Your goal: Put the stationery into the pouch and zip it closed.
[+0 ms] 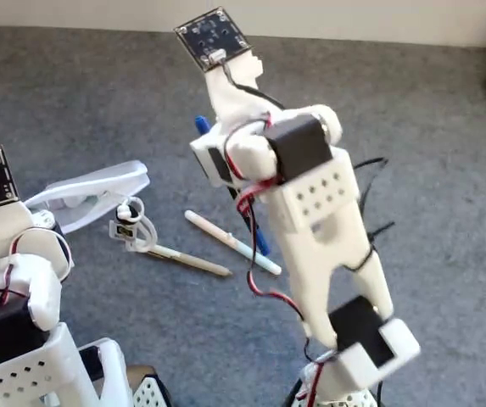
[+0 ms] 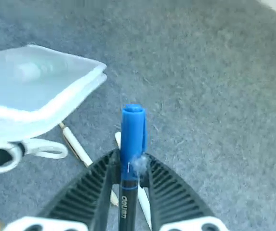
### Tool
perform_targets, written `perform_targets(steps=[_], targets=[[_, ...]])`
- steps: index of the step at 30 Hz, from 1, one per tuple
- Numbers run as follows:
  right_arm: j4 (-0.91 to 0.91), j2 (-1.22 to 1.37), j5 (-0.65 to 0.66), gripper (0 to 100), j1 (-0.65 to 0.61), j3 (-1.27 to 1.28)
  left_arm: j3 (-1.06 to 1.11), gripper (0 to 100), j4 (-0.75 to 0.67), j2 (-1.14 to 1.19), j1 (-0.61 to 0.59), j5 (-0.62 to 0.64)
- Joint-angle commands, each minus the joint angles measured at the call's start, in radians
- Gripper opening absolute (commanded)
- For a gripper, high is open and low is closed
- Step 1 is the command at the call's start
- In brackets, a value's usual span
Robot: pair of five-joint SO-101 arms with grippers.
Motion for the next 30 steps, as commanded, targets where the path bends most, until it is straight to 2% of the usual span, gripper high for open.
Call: perform_targets(steps=[1, 7, 18, 23, 30], targets=[[-0.047, -0.125, -0.006, 0.5, -0.008, 0.053, -0.004, 1, -0.026, 0.013, 0.016, 0.009], [-0.223, -0.288, -0.006, 0.5, -0.013, 0.331, -0.004, 1, -0.026, 0.013, 0.016, 0.009], [-0.740, -0.673, 0.000, 0.5, -0.035, 0.944, -0.004, 1, -0.025, 0.013, 0.016, 0.009], [-0.895, -0.794, 0.002, 0.5, -0.036, 1.093, -0.004, 1, -0.025, 0.013, 0.016, 0.009], [-1.001, -0.946, -0.003, 0.5, -0.076, 1.204, -0.004, 1, -0.025, 0.013, 0.016, 0.009]])
